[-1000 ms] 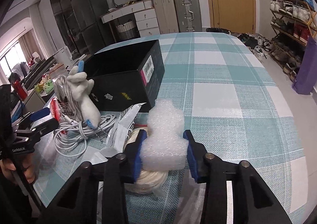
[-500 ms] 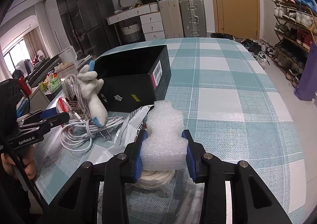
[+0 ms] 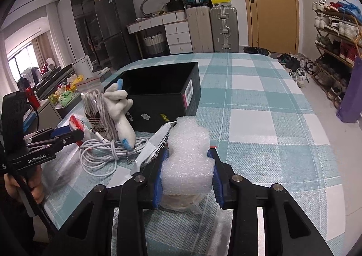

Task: Organize soft objects
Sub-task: 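Carry the bubble wrap with the right tool while the left tool carries the red packet over the black box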

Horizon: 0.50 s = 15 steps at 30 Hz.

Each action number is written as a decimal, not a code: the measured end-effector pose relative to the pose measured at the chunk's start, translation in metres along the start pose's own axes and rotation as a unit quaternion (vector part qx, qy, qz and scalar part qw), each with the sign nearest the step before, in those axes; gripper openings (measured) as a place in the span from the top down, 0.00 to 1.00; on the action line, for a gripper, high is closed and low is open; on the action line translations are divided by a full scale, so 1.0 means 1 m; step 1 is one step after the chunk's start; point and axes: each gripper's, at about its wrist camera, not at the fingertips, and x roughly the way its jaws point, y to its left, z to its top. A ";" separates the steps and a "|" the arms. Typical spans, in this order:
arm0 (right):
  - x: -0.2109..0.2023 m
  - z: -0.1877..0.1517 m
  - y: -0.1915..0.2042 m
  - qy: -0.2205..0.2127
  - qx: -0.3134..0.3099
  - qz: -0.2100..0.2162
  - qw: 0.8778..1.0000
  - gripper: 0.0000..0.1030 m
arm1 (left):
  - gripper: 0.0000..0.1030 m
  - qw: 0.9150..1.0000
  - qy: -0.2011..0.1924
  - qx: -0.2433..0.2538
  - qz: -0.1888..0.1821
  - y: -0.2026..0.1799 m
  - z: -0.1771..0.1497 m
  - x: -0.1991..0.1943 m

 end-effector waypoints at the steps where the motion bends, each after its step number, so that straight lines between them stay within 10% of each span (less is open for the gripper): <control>1: -0.002 0.000 0.001 -0.002 -0.001 0.001 1.000 0.65 | 0.57 1.000 -0.003 -0.001 -0.001 0.000 0.001 -0.003; 15: -0.032 0.012 0.012 -0.038 -0.014 0.003 0.999 0.65 | 0.57 0.999 -0.052 -0.009 -0.001 0.002 0.023 -0.036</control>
